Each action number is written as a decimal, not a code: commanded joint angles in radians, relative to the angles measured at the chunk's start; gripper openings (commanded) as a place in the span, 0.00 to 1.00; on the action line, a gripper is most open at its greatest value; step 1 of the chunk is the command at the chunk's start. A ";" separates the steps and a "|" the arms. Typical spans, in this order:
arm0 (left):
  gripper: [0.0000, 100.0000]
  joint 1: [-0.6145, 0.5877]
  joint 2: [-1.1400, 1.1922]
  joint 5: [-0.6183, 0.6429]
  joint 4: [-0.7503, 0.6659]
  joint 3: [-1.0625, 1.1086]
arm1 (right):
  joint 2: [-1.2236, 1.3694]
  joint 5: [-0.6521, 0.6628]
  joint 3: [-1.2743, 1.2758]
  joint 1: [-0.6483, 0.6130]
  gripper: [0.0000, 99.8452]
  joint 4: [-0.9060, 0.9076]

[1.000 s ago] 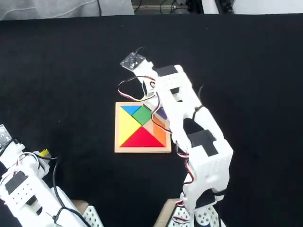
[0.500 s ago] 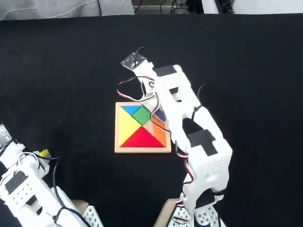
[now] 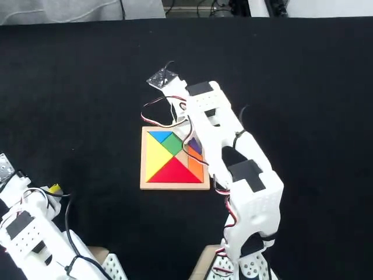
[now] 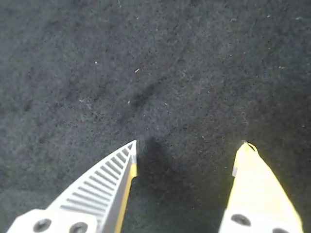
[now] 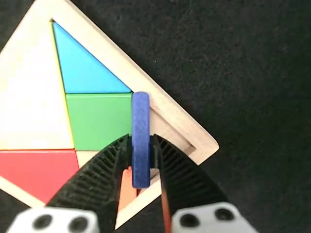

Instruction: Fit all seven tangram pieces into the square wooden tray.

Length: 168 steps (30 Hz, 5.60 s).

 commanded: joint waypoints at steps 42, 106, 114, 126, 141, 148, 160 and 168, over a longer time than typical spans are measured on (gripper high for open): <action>0.31 0.007 -0.009 -0.006 -0.018 -0.007 | 0.068 -0.120 -0.148 0.005 0.01 -0.071; 0.31 0.596 -0.741 0.077 0.018 -0.628 | -1.758 -0.219 0.286 0.279 0.01 0.006; 0.31 0.596 -0.740 0.160 0.018 -0.559 | -2.068 -0.219 0.631 0.284 0.01 -0.118; 0.31 0.820 -0.740 0.155 0.011 -0.262 | -2.305 -0.218 1.009 0.284 0.01 -0.206; 0.31 0.820 -0.740 0.153 0.008 0.067 | -2.302 -0.218 1.403 0.285 0.01 -0.405; 0.31 0.779 -0.735 0.153 -0.075 0.180 | -2.290 -0.219 1.678 0.377 0.01 -0.680; 0.31 0.779 -0.735 0.153 0.117 0.180 | -2.293 -0.221 1.673 0.434 0.01 -0.384; 0.31 0.777 -0.735 0.153 0.376 0.180 | -2.293 -0.609 1.673 0.434 0.01 -0.123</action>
